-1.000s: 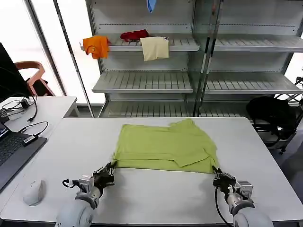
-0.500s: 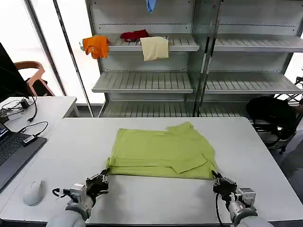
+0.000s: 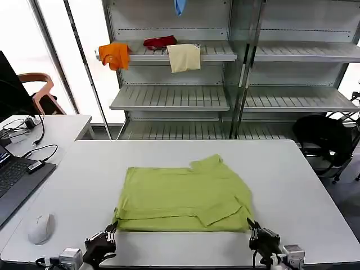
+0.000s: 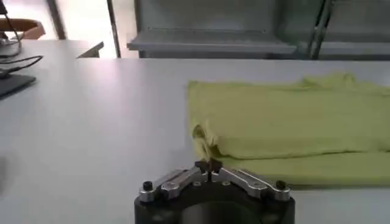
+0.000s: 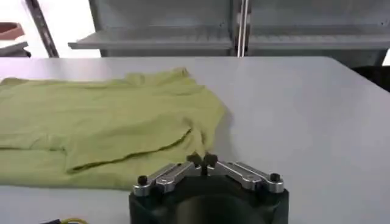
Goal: Fold and organize the clothes.
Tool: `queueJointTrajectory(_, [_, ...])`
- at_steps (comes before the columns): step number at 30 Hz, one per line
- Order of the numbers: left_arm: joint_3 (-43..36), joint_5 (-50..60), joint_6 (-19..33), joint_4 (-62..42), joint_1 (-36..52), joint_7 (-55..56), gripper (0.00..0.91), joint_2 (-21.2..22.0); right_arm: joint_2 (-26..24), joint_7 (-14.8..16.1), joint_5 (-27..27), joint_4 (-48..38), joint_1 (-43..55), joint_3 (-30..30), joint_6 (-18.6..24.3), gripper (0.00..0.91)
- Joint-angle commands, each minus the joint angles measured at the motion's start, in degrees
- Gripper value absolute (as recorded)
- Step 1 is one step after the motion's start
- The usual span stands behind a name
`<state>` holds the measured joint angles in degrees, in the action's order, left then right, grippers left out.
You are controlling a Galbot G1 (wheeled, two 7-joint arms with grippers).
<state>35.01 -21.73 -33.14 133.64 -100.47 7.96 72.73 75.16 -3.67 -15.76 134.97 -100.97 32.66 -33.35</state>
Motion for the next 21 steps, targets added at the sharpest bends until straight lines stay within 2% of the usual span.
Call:
queueJointTrajectory(1, [0.9, -1.9, 0.0, 2.6, -4.2, 4.3, 0.907, 0.0, 0.2, -2.1, 3.6, 1.8, -3.9, -0.8, 0.2, 0.907])
queueJointTrajectory(5, [1.2, -1.5, 0.0, 2.8, -3.5, 5.3, 0.907, 0.0, 0.7, -2.8, 4.1, 2.6, -1.5, 1.0, 0.2, 0.907])
queueJointTrajectory(9, [1.9, -1.6, 0.1, 3.2, -1.0, 5.1, 0.907, 0.6, 1.8, 1.1, 3.3, 3.0, 5.7, 4.4, 0.2, 0.907])
queueJointTrajectory(12, [3.2, -3.8, 0.1, 4.5, 0.7, 3.2, 0.907, 0.4, 2.0, 2.0, 2.3, 2.4, 11.2, 5.0, 0.1, 0.907])
queueJointTrajectory(14, [5.0, -4.3, 0.1, 5.3, 3.2, 0.0, 0.907, 0.7, 1.9, 2.3, 2.5, 0.2, 15.4, 3.9, -0.1, 0.907])
queueJointTrajectory(16, [5.6, -4.5, 0.1, 5.5, 5.0, -1.6, 0.907, 0.7, 1.8, 3.0, 6.5, -4.3, 22.8, -0.3, -0.3, 0.907])
queueJointTrajectory(21, [4.8, -4.5, -0.1, -2.5, 18.2, -6.9, 0.907, 0.0, 2.2, 3.4, 6.6, -15.8, 33.8, -6.2, -0.7, 0.907])
